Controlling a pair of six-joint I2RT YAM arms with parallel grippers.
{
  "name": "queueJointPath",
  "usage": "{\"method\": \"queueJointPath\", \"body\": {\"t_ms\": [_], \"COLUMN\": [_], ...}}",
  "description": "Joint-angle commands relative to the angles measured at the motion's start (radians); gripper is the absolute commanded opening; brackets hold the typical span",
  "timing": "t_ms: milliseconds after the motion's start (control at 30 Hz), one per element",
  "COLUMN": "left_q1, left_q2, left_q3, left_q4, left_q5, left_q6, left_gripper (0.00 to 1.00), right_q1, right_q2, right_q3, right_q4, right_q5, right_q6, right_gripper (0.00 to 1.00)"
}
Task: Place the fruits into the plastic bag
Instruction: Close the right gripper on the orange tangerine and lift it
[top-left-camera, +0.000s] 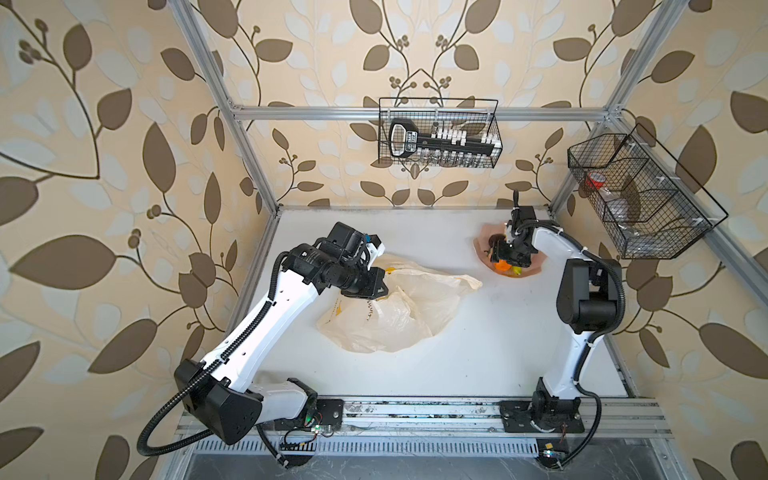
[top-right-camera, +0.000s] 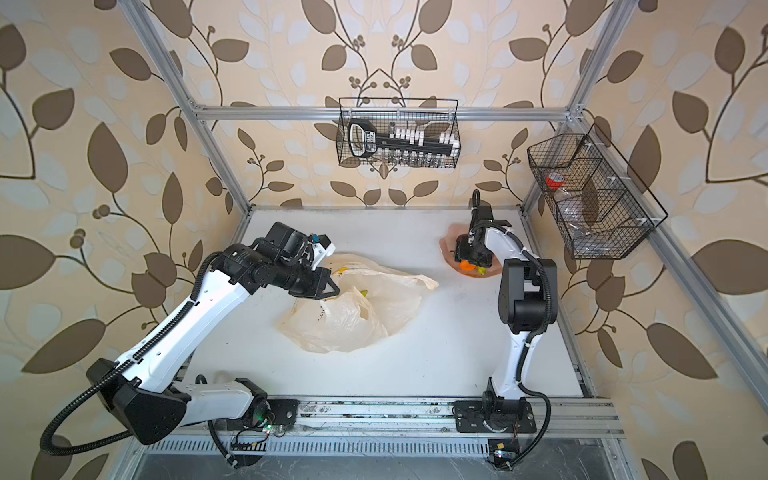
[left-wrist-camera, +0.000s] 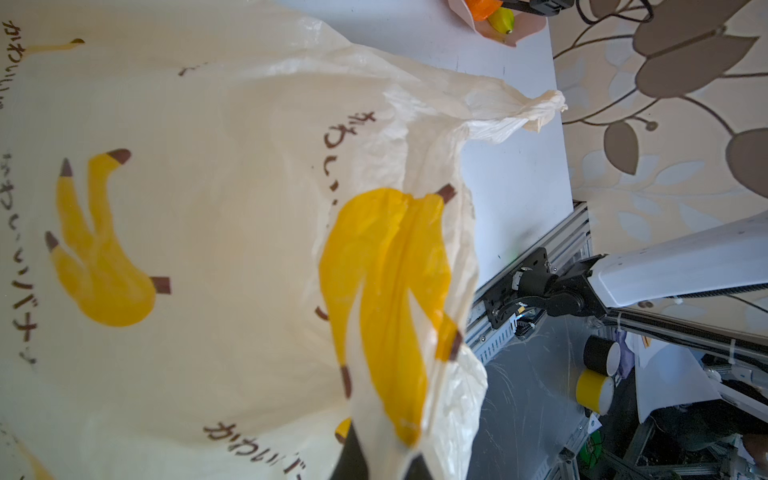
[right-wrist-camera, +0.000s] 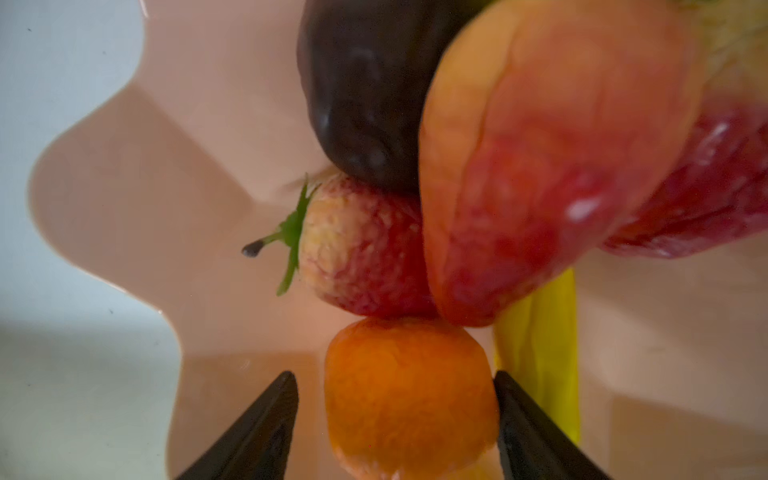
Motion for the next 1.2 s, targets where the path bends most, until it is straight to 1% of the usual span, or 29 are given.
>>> {"method": "queueJointPath", "body": {"t_ms": [0, 167, 433, 533, 900, 1067, 1167], "left_q1": [0.000, 0.000, 0.001, 0.001, 0.000, 0.000, 0.000], "left_q2": [-0.004, -0.004, -0.008, -0.011, -0.005, -0.002, -0.002], "left_q3": [0.033, 0.033, 0.027, 0.022, 0.018, 0.017, 0.012], "left_q4": [-0.019, -0.019, -0.018, -0.016, -0.004, -0.002, 0.001], "left_q5": [0.004, 0.003, 0.001, 0.000, 0.007, 0.010, 0.014], "left_q6": [-0.010, -0.010, -0.011, -0.013, -0.012, -0.012, -0.011], "left_gripper": [0.00, 0.00, 0.00, 0.00, 0.00, 0.00, 0.00], "right_q1": [0.012, 0.024, 0.031, 0.031, 0.040, 0.041, 0.037], "right_q2": [0.032, 0.046, 0.024, -0.003, -0.208, -0.246, -0.261], "right_q3": [0.041, 0.059, 0.066, 0.061, 0.007, 0.021, 0.015], "right_q4": [-0.018, -0.031, -0.037, -0.045, -0.026, -0.034, -0.031], "right_q5": [0.044, 0.075, 0.092, 0.086, 0.028, 0.012, -0.018], "right_q6": [-0.028, -0.036, -0.037, -0.037, 0.016, 0.025, 0.041], "right_gripper": [0.71, 0.65, 0.49, 0.44, 0.42, 0.42, 0.41]}}
